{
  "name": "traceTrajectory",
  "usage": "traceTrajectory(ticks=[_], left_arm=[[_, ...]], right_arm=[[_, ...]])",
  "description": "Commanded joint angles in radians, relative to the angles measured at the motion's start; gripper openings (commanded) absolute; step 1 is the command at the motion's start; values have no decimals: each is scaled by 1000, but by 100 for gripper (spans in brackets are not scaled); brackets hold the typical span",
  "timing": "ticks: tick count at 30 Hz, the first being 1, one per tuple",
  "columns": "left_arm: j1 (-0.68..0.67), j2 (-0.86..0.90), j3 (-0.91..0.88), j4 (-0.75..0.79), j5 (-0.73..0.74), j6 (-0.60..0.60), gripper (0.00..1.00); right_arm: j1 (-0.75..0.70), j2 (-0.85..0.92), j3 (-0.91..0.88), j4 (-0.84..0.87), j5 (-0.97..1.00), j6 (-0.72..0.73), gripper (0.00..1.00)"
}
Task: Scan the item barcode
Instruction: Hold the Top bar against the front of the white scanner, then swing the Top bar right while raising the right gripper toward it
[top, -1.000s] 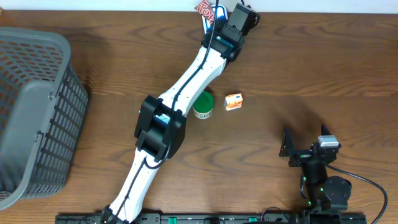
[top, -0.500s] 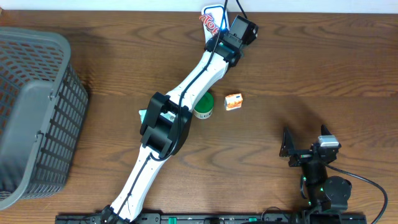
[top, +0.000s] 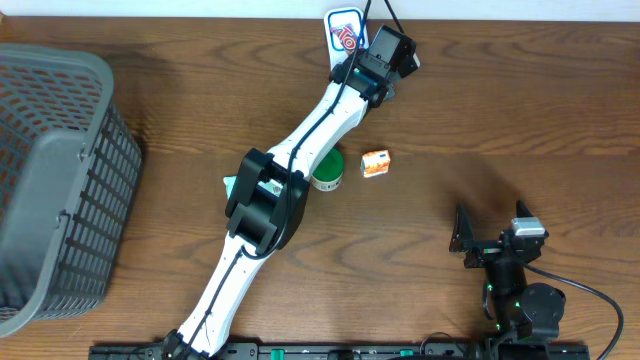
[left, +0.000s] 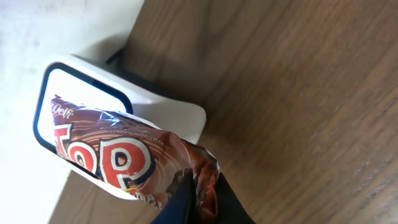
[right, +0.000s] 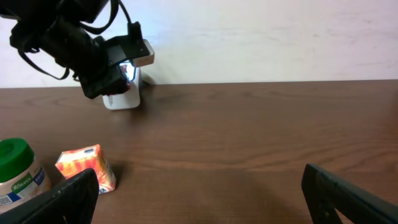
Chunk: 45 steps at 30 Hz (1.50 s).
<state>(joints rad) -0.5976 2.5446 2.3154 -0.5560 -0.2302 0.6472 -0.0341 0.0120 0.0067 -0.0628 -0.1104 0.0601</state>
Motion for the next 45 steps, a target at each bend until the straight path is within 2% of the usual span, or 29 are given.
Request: traceTrajectory(ticks=[1,5,13,19,21,23,28,31,38,45], left_arm=[[5,1,-4,40,-26,51,7],[10,-12,-4,77,-122,102,7],[9,-155,-4,40,-201,87,7],[9,-338,-4,-118,-190,-233,7],[9,-399,-4,-178,-97,-338,7],[10,-458,-4,-238,111,-411,7],[12,-529,-4,-301,606,-474,7],[12,-518,-4,-328,794,-473,7],[14,-464,-4,-433,853,-474,7],[14,-438,-4,-484,985,-472,8]], right_arm=[[11,-3,-1,-3,5,10,99],[11,-3,-1,-3,5,10,99],[11,-3,-1,-3,5,10,99],[11,-3,-1,-3,5,10,99],[11,-3,-1,-3,5,10,99],[11,-3,-1,-3,5,10,99],[11,-3,-1,-3,5,10,99],[11,-3,-1,-3,5,10,99],[11,-3,-1,-3,5,10,99],[11,-3,-1,-2,4,10,99]])
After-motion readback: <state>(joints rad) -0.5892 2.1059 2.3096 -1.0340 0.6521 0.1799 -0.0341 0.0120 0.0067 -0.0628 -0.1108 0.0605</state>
